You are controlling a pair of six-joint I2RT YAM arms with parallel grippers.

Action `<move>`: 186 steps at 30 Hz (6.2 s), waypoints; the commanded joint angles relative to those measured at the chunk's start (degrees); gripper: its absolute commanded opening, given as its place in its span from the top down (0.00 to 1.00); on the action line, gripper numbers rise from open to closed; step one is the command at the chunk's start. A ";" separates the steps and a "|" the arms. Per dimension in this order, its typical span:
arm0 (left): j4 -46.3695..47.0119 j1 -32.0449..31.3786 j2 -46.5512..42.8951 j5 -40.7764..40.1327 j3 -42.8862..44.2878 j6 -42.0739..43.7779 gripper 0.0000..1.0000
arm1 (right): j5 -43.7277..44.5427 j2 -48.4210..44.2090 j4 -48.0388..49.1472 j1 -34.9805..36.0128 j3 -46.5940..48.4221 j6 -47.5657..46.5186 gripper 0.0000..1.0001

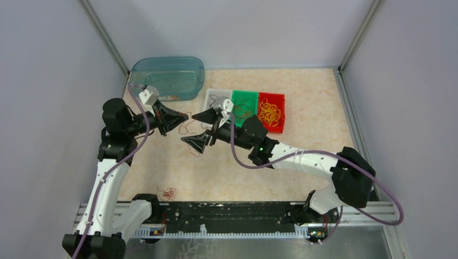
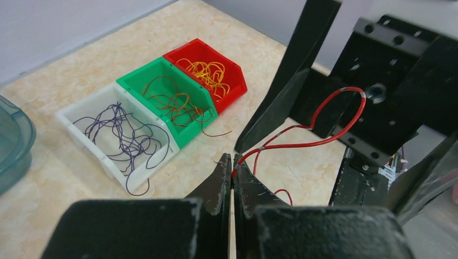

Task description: Untangle the cables

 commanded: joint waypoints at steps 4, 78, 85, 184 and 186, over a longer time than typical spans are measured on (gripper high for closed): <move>1.29 -0.42 -1.77 1.45 0.37 -3.60 0.98 | -3.82 4.63 -0.95 0.04 2.72 -2.96 0.04; -42.34 -0.54 4.32 -31.28 -25.63 95.09 1.00 | 22.75 10.35 -46.32 -27.60 20.95 9.27 0.14; -43.05 -0.50 3.87 -23.06 -15.56 89.64 1.00 | 16.83 3.83 -42.03 -27.64 15.93 8.06 0.01; -19.64 -0.50 13.04 -27.23 9.51 20.45 0.00 | 29.73 22.79 -44.92 -24.92 23.59 -2.92 0.52; -18.33 -0.42 13.95 -28.80 9.08 20.42 0.00 | 29.76 21.12 -44.86 -24.90 23.72 -3.29 0.34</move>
